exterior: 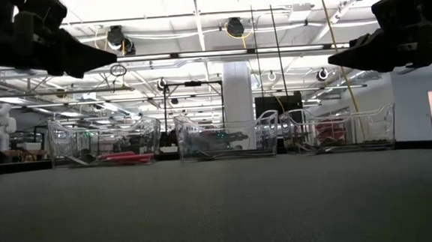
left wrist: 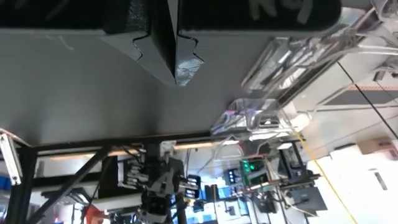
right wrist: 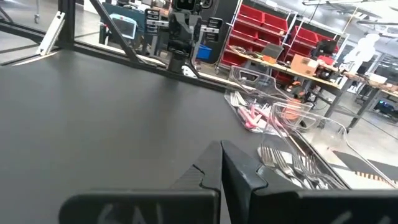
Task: Sort silverware by color (type)
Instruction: Return to Home Position
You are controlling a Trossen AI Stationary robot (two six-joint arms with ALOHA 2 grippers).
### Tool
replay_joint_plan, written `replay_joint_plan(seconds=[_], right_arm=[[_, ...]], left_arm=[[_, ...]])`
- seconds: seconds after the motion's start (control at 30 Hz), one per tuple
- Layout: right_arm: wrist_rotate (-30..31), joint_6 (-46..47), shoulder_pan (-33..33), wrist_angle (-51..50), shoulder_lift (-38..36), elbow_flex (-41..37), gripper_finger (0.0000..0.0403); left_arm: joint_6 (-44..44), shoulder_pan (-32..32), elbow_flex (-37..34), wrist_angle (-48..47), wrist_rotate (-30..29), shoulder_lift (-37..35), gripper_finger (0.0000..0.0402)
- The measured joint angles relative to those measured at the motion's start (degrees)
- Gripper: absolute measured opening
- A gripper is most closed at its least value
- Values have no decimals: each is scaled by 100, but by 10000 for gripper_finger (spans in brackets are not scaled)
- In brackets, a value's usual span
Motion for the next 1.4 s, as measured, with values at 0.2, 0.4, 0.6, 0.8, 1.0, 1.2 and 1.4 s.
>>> replay_joint_plan(seconds=[0.2,0.4,0.6,0.8,1.0,1.2,1.4], right_arm=[[-2,-11,-24,-2,1,0,0],[7,-38,-24,-2,2,0,0],[-4,-29,-22,-4,2,0,0],[-6,-26,-22,0,0,-2,0],[-6,-22,-22,-2,0,-2,0],[-6,-22,-22,-2,0,-2,0],[-9,-30,-22,-1,0,-2,0]], left_arm=[[-133,3,-557,286,-27,-312,3],[-202,4,-561,148,81,-579,3],[-75,4,-561,-190,114,-884,3],[178,8,-564,-848,91,-1501,3],[363,115,-566,-1715,-125,-2286,3],[667,461,-566,-1847,482,-3086,3],[497,1032,-568,-2794,1091,-3916,3]])
